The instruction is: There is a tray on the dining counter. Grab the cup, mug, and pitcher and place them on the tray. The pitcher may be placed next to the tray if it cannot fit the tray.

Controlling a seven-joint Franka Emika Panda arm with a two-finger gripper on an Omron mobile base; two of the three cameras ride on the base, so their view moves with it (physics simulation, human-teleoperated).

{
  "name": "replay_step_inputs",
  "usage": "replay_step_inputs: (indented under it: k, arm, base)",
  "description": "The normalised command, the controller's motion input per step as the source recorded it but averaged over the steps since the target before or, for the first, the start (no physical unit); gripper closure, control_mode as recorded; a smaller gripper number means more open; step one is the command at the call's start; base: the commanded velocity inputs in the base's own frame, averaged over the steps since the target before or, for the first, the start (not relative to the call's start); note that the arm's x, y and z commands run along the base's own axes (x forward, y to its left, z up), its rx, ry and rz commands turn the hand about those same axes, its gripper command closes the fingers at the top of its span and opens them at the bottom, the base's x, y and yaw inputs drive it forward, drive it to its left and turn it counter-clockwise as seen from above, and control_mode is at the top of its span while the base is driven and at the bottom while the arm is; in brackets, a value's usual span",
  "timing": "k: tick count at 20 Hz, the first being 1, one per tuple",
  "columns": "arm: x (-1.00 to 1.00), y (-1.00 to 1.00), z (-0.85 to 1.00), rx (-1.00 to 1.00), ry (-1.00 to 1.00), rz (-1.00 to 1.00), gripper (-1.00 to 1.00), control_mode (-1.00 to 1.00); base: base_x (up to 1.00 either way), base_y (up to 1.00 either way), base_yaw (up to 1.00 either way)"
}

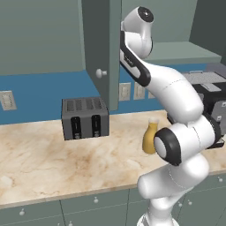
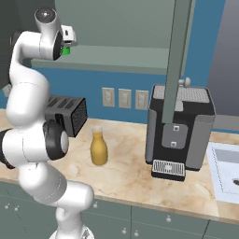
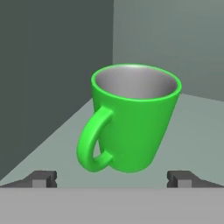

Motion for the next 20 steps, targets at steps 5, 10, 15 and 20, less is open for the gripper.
replay_step_inputs:
  k: [5,10,15,20]
  arm:
    - [0.12,0.00,0.00,0.00,0.00,0.00,-1.00,-1.00]
    - [0.09,0.00,0.00,0.00,0.00,0.00,-1.00,-1.00]
    - [0.06,0.04,0.00,0.00,0.00,0.00,-1.00,-1.00]
    - [0.01,0.04,0.00,0.00,0.00,0.00,-1.00,-1.00]
  base:
    - [0.00,0.00,0.00]
    - [0.00,0.00,0.00]
    - [0.00,0.00,0.00]
    - [0.00,0.00,0.00]
